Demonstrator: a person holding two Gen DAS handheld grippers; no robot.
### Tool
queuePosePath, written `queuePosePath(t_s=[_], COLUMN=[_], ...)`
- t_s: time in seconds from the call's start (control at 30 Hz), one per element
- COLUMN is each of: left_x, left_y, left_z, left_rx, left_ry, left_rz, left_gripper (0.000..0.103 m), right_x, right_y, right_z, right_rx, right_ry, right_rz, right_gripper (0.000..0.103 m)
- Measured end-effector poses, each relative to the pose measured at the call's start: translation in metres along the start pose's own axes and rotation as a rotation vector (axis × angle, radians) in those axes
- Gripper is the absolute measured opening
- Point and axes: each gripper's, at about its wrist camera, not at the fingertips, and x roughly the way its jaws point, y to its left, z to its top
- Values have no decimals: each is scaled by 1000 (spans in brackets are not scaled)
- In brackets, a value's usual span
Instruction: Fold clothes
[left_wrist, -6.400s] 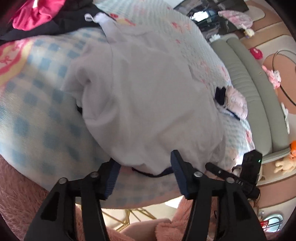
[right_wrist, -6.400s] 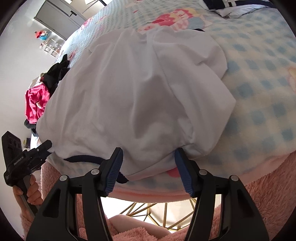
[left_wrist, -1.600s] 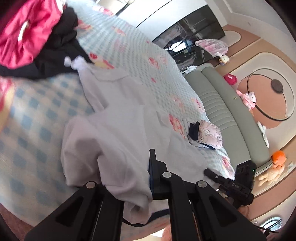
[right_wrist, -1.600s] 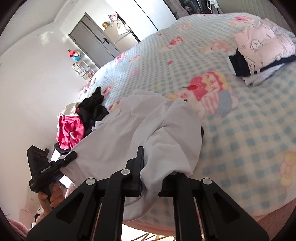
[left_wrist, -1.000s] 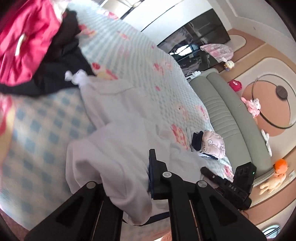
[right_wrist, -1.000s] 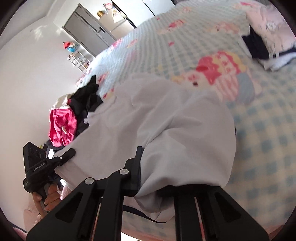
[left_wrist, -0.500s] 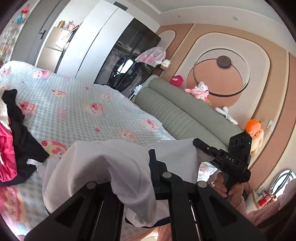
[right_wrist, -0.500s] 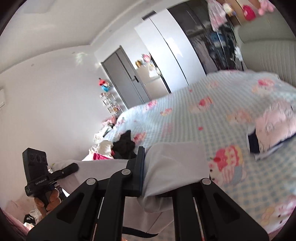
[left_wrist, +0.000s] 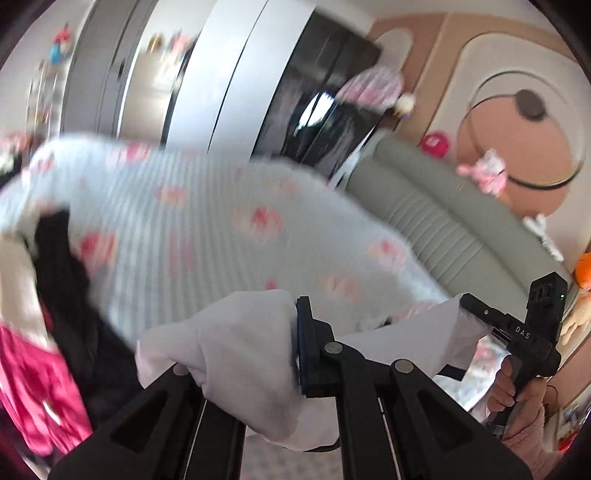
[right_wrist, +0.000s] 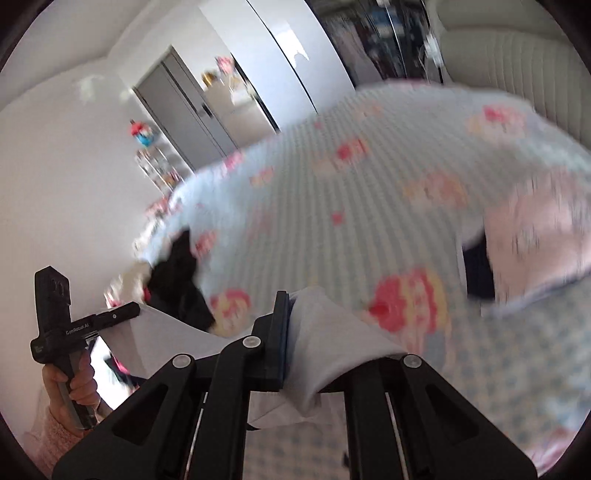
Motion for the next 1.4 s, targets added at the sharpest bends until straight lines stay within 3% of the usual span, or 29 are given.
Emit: queuePosePath(t_s=[0.07,0.1,0.17,0.23,0.3,0.4,0.47,0.57,0.67,0.73,0.8,0.87,0.93,1.03,1.17,1.3,1.4], left_x=[-62,-88,-124,-130,-123,-59,-11,55,96,94,81,60,40,22,26,41,45], left_y=[-40,-51,-62,-56,-41,14,55,109,136,137,131,128,130,134,136,111,95], left_z=[53,66,69,46,16,-64,-123,-223,-292,-309,-313,-311,-311,-321,-347,-354,-337], left_rx=[74,94,118,114,89,-62,-183,-342,-387,-380,-351,-354,-387,-437,-519,-384,-307], left_ry=[-209,-271,-337,-306,-234,-5,159,387,548,558,523,469,424,384,406,451,442], left_rz=[-20,-33,-33,-12,2,19,28,104,173,192,193,186,186,200,89,100,78], left_gripper=[5,5,5,5,5,5,5,5,6,9,13,28,38,38,36,36,20], right_x=[-53,-78,-117,-134,-125,-98,-63,1,51,65,57,44,33,23,36,53,55], right_y=[41,58,80,83,66,31,-4,-56,-94,-107,-110,-111,-110,-98,-76,-57,-48], right_z=[57,75,89,81,48,-13,-68,-155,-229,-261,-274,-280,-284,-294,-307,-317,-314], right_rx=[-81,-114,-160,-163,-125,-46,36,172,254,270,284,294,295,285,254,188,133], right_ry=[-201,-283,-392,-415,-351,-215,-78,173,382,461,457,439,439,463,539,555,532], right_rz=[91,120,143,151,125,76,46,-28,-94,-135,-125,-110,-103,-57,43,20,-12], right_gripper=[8,8,8,8,8,9,9,10,10,10,15,26,26,27,29,29,24])
